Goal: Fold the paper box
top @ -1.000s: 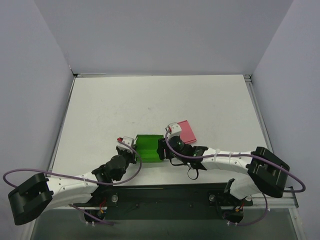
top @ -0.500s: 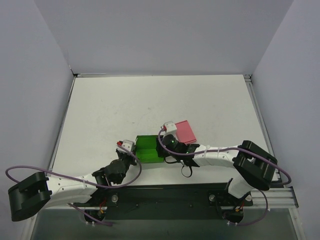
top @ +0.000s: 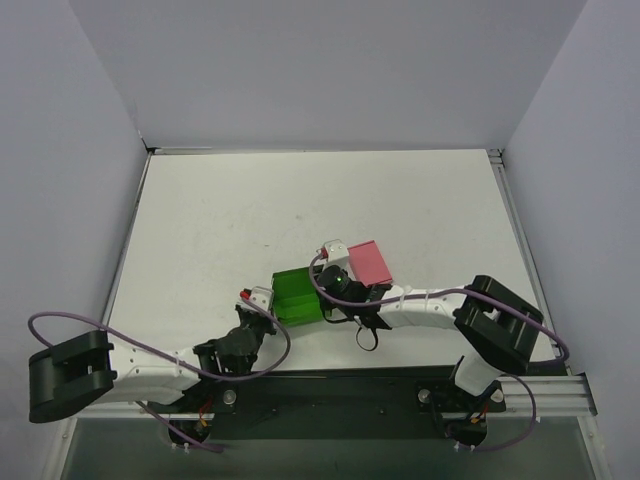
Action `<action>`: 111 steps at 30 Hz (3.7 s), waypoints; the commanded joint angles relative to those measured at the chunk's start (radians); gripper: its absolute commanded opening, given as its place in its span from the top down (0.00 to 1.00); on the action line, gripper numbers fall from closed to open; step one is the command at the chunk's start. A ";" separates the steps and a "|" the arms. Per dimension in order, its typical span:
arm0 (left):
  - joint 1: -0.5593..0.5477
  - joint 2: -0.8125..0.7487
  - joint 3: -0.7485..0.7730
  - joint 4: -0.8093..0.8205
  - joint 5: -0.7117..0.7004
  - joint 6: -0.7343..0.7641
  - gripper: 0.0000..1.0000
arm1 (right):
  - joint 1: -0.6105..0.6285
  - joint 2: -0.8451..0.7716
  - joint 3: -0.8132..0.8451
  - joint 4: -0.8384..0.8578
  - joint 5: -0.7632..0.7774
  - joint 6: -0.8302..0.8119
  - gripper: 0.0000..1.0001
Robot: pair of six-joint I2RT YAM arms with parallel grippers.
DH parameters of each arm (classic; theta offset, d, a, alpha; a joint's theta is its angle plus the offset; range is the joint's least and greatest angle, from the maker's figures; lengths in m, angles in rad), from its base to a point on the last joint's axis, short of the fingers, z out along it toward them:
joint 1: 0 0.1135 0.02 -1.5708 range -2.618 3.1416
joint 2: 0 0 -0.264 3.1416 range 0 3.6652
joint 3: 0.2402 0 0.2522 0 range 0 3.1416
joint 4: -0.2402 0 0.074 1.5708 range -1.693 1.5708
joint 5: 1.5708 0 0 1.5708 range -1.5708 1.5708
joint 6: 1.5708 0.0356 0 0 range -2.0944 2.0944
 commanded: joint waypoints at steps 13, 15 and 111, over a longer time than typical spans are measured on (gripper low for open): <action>-0.104 0.362 0.065 0.394 -0.100 0.062 1.00 | 0.127 0.037 0.059 0.023 0.256 0.058 1.00; -0.105 0.364 0.065 0.395 -0.100 0.054 1.00 | 0.138 0.038 0.059 0.016 0.281 0.096 1.00; 0.473 0.011 0.410 -0.694 0.805 -0.320 0.30 | -0.046 -0.174 0.059 -0.079 0.157 -0.350 1.00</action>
